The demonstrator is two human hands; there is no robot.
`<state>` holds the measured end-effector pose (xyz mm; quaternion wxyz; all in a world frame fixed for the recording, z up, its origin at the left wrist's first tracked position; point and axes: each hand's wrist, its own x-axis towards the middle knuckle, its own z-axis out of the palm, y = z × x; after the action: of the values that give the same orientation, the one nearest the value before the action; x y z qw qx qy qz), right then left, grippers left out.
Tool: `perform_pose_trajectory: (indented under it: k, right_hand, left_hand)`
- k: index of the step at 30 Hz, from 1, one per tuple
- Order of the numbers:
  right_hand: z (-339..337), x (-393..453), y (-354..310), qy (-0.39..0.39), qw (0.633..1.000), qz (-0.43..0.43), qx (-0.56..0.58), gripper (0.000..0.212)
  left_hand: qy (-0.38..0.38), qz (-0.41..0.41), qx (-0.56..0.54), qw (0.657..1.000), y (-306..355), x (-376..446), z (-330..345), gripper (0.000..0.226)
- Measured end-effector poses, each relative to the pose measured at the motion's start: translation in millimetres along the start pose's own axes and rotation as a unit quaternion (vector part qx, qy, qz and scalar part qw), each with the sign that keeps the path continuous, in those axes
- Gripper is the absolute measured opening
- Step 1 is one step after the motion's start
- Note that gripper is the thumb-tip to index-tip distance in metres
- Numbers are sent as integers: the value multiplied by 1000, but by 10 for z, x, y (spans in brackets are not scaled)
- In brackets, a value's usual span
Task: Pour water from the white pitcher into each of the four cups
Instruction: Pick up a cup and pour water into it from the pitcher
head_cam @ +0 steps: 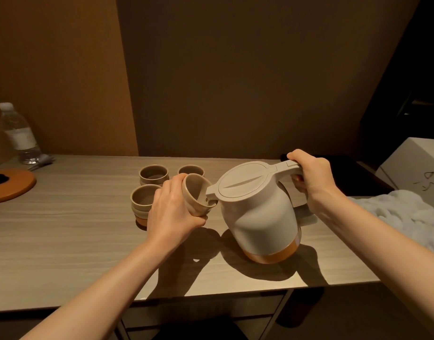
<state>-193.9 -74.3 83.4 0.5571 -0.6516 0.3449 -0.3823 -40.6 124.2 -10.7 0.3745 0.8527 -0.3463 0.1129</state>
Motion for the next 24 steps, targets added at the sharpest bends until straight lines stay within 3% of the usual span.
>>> perform_pose_trajectory:
  k: [24]
  right_hand:
    - [17,-2,-15,8,1000,4,-14,31]
  left_hand:
    - [11,-13,-16,1000,-27,-16,72,103]
